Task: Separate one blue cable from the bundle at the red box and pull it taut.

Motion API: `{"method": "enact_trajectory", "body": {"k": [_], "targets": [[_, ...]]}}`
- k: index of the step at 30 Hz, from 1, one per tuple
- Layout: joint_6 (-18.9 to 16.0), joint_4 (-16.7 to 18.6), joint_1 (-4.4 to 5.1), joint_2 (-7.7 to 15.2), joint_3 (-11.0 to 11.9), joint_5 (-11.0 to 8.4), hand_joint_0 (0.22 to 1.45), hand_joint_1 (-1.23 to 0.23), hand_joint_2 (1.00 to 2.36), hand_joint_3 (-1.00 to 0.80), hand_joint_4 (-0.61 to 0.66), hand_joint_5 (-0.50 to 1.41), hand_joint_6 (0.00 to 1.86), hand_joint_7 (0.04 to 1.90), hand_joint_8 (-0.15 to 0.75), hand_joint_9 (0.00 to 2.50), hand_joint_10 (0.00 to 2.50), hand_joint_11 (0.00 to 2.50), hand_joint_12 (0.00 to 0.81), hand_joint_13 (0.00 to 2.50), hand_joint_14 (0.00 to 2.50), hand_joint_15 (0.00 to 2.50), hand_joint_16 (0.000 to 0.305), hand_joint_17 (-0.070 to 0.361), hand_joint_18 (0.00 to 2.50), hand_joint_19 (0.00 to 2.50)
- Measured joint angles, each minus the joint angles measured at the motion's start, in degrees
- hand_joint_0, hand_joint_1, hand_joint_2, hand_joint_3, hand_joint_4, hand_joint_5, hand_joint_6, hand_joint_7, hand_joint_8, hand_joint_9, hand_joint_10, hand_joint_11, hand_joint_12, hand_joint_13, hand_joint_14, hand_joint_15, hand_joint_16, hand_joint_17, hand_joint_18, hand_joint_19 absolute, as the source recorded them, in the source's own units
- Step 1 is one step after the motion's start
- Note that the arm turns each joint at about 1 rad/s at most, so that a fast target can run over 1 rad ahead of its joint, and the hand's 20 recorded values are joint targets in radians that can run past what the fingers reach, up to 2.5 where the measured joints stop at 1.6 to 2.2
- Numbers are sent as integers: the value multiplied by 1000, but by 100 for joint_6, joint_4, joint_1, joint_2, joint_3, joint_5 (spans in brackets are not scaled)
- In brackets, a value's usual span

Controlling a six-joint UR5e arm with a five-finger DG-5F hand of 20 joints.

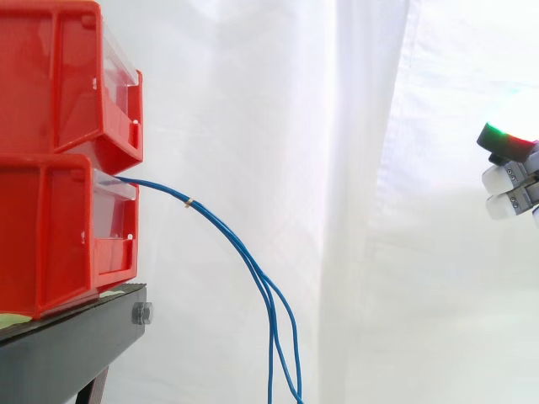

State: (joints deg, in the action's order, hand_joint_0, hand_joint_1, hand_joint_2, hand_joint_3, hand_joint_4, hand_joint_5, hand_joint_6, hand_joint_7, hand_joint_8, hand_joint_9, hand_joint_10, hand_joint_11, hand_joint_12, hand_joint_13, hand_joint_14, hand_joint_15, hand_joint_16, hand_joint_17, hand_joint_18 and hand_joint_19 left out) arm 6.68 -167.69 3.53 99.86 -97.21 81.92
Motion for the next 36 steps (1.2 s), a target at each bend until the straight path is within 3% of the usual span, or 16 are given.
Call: {"method": "enact_trajectory", "body": {"k": [15,19,23,30,36], "targets": [[-5,-31,6,-1,0,-20,574,-596,1000,-489,232,-240,502,745,328,267,6,250,380,166,4,150,56,126,248,409],[82,-51,2,1,0,-186,574,-596,1001,-486,229,-242,502,743,328,267,6,250,380,168,4,151,56,125,253,408],[295,31,15,29,0,-502,575,-595,1000,-490,229,-242,502,743,328,261,5,246,381,168,4,151,56,125,258,407],[454,554,43,343,80,-728,575,-593,1001,-486,228,-243,502,744,327,254,8,245,382,174,4,152,55,124,266,406],[634,625,63,579,326,-740,577,-592,1001,-489,230,-243,502,744,328,256,5,240,383,176,5,159,55,124,269,413]]}}
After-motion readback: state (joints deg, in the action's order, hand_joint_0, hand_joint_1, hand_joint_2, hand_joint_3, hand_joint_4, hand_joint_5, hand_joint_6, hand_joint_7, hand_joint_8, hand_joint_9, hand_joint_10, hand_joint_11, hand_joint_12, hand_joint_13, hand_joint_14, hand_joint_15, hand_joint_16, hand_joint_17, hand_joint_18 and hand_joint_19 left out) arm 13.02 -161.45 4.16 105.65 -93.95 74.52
